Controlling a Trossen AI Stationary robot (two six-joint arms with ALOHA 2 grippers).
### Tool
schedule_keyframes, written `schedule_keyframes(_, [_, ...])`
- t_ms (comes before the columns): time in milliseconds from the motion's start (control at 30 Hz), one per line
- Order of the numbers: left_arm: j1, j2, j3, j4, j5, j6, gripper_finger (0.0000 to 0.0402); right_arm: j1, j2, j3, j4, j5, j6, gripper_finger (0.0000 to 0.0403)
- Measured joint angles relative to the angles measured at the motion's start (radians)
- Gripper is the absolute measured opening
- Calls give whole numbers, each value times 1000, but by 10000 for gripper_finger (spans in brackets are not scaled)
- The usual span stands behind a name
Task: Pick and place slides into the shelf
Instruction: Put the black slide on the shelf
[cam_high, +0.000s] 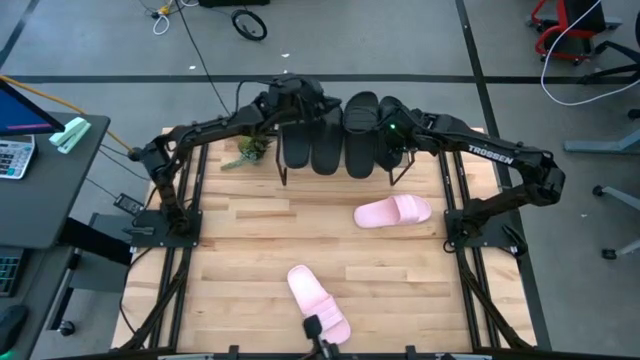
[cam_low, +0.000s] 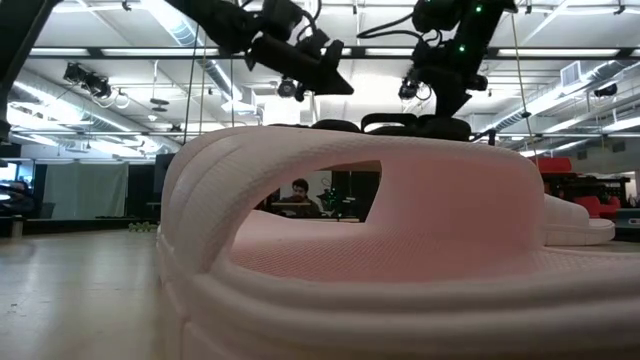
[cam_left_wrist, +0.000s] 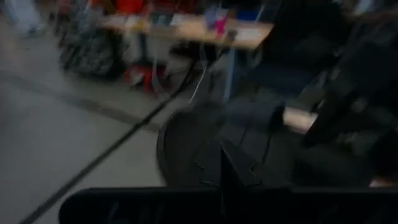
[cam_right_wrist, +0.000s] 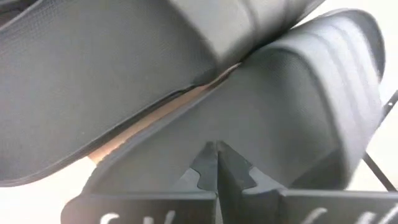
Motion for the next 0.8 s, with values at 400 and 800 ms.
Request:
schedule_keyframes(400, [0, 158, 6, 300, 71, -120, 0, -7, 7, 0, -1, -10, -23, 0])
schedule_keyframes(800, [-39, 284, 207, 36, 63, -38, 0, -6, 7, -7, 2, -10, 3, 0])
